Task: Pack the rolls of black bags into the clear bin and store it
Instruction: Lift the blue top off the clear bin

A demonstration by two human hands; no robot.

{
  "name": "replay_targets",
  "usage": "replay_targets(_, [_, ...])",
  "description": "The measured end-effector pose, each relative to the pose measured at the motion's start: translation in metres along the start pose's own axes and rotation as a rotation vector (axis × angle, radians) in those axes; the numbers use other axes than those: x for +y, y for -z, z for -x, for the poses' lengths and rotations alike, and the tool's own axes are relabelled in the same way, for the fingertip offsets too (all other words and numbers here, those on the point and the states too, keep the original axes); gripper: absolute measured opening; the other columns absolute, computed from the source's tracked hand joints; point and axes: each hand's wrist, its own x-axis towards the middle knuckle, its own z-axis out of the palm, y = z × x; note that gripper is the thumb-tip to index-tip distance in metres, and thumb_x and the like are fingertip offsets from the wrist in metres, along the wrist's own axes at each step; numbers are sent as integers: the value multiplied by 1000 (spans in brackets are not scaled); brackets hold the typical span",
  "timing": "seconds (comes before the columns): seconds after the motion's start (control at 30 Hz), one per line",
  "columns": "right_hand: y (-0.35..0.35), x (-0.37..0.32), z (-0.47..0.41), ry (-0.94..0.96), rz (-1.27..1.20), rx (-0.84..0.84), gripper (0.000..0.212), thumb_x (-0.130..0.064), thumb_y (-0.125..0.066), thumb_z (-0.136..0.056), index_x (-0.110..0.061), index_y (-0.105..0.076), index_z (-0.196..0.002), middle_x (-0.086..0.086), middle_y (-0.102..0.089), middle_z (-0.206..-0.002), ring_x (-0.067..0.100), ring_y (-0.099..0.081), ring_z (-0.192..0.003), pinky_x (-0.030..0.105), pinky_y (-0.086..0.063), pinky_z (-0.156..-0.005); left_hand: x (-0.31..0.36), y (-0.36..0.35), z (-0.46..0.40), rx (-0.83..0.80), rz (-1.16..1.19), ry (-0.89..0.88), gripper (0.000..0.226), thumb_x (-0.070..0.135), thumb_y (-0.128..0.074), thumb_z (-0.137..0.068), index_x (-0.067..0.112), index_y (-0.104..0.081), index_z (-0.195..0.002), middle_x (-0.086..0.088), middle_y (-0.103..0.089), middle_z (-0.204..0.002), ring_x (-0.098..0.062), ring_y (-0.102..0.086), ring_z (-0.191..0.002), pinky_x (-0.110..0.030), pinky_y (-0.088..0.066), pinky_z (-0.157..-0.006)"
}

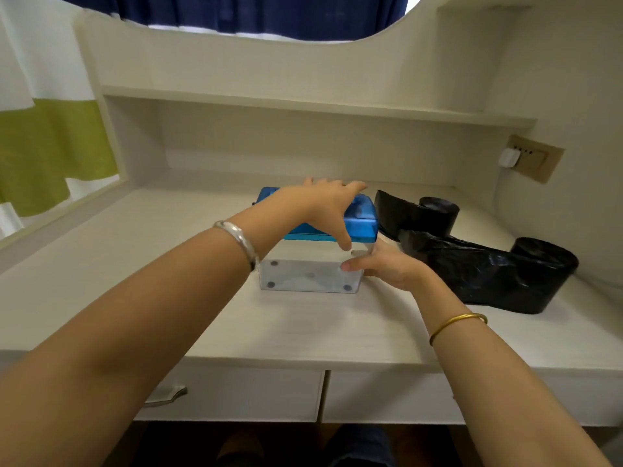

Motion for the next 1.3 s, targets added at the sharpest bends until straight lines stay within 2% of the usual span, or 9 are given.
replay_targets(0.13, [8, -3, -4, -69, 96, -52, 85, 2, -70, -78, -26, -23, -144, -1, -43, -127, 16, -49, -110, 25, -49, -80, 2, 0, -15, -89, 21, -52, 104, 41, -76, -68, 32, -9, -147, -7, -41, -135, -28, -48, -113, -42, -44, -96])
replay_targets(0.3, [12, -8, -6, -145, 183, -74, 97, -1, -76, -71, -23, -18, -146, 5, -36, -136, 24, -41, -125, 31, -44, -96, 0, 3, -22, -85, 6, -125, 80, 44, -75, -67, 34, -32, -134, -5, -49, -112, -23, -51, -92, -38, -49, -86])
replay_targets(0.47, [14, -14, -6, -169, 147, -134, 89, 11, -65, -79, -21, -17, -147, 1, -38, -128, 17, -43, -115, 26, -43, -90, -1, 8, -27, -79, 42, -169, 69, 41, -78, -65, 30, -43, -124, -1, -53, -103, -19, -53, -86, -30, -47, -77])
replay_targets(0.57, [15, -17, -5, -190, 153, -160, 89, 13, -63, -79, -22, -17, -147, 3, -38, -133, 18, -45, -117, 26, -44, -89, -2, 8, -31, -87, 65, -168, 68, 41, -79, -64, 30, -44, -122, -1, -54, -103, -21, -56, -88, -32, -50, -80])
replay_targets(0.77, [16, -18, 0, -214, 224, -134, 72, 11, -62, -81, -14, -27, -139, -6, -45, -107, 11, -51, -88, 13, -51, -66, -10, 17, -39, -158, 201, -134, 58, 36, -81, -62, 40, -44, -107, 0, -58, -108, -22, -60, -91, -41, -54, -85])
replay_targets(0.93, [13, -19, 2, -215, 216, -129, 76, 11, -63, -81, -11, -23, -143, 6, -31, -142, 16, -41, -111, 8, -50, -61, -13, 15, -44, -183, 259, -141, 58, 34, -80, -64, 39, -44, -109, 0, -57, -110, -23, -60, -94, -42, -53, -88])
replay_targets(1.1, [11, -19, 1, -165, 156, -124, 91, 15, -64, -78, -18, -14, -147, 6, -25, -147, 22, -41, -117, 17, -53, -67, -24, 27, -35, -118, 440, -159, 55, 23, -76, -71, 33, -45, -115, 7, -53, -99, -12, -55, -83, -22, -47, -70])
replay_targets(1.2, [11, -20, 0, -160, 149, -123, 98, 17, -64, -76, -22, -9, -147, -1, -24, -145, 22, -41, -117, 18, -53, -71, -33, 39, -23, -42, 559, -158, 64, 28, -76, -63, 32, -45, -119, 4, -53, -106, -13, -56, -84, -19, -46, -67])
replay_targets(1.3, [9, -21, 2, -157, 191, -110, 99, 17, -63, -76, -20, -7, -149, 2, -23, -149, 22, -38, -121, 26, -41, -95, -35, 39, -13, -3, 596, -167, 65, 32, -69, -58, 33, -46, -119, 3, -51, -111, -13, -55, -86, -18, -46, -68])
